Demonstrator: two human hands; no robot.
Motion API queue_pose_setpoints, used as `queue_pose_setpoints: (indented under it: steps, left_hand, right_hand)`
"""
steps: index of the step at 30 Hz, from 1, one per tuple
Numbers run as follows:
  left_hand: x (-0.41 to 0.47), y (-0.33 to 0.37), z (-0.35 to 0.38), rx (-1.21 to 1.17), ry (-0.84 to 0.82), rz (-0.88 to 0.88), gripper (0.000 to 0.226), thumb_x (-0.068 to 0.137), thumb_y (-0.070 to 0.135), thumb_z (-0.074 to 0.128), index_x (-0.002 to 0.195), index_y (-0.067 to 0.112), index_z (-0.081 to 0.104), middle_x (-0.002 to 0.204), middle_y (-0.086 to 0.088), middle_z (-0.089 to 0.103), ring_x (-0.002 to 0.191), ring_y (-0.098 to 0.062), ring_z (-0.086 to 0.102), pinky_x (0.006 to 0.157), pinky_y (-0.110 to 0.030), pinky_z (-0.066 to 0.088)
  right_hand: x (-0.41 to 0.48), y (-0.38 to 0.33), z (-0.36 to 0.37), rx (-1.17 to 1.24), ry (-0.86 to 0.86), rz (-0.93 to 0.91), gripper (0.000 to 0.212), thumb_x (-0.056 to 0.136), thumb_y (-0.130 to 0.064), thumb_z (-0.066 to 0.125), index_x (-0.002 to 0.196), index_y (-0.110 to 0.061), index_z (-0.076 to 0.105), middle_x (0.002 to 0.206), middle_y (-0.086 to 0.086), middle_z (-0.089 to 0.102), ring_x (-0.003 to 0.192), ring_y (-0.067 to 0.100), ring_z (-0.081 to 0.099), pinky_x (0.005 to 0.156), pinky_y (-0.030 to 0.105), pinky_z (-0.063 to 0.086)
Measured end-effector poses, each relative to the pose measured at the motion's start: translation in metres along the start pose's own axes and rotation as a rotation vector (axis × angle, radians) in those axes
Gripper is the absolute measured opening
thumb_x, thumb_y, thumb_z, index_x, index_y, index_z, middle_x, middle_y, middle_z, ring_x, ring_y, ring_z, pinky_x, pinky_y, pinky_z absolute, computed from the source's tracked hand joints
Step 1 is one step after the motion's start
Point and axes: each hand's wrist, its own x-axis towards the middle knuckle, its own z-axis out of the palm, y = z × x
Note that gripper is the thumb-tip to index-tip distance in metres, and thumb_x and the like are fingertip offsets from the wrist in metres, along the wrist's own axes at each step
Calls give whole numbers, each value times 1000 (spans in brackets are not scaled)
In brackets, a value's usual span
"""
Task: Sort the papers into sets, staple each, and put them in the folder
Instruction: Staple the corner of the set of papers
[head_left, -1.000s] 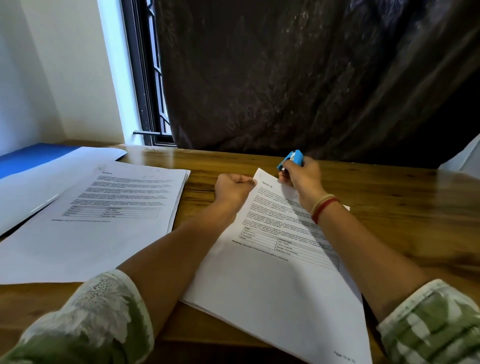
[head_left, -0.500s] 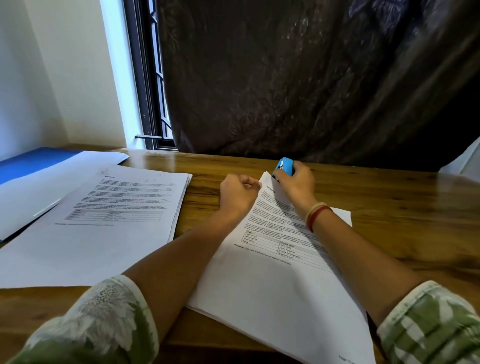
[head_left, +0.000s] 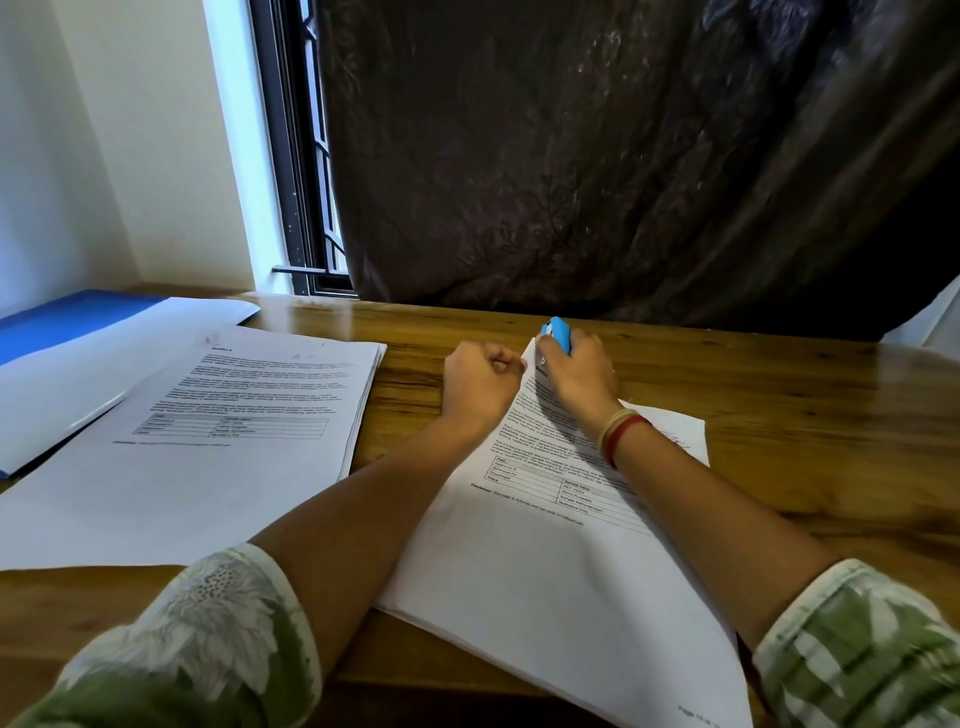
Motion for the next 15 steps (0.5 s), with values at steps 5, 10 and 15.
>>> queue_pose_setpoints:
  steps: [5, 10, 15]
  left_hand:
    - [0, -1, -1, 3, -7, -12, 8, 86, 12, 69, 90, 7, 73, 85, -4, 72, 79, -12, 67, 72, -23, 55]
    - [1, -3, -1, -39, -26, -53, 5, 85, 10, 70, 88, 7, 73, 86, -5, 72, 82, -14, 68, 79, -33, 58]
    - [2, -4, -1, -114, -49, -115, 8, 84, 7, 69, 90, 4, 74, 89, -7, 72, 85, -17, 68, 82, -37, 58]
  right_hand:
    - [1, 1, -1, 122, -105, 7, 29, 96, -38, 48, 104, -11, 56, 86, 0, 53, 84, 21, 53, 75, 37, 43]
    - [2, -4, -13, 320, -321, 36, 17, 101, -31, 43, 116, -23, 43, 90, -7, 49, 76, 2, 48, 64, 21, 38]
    - [5, -3, -20, 234, -453, -11, 23, 104, -33, 28, 115, -20, 44, 91, -8, 47, 78, 4, 43, 71, 27, 34]
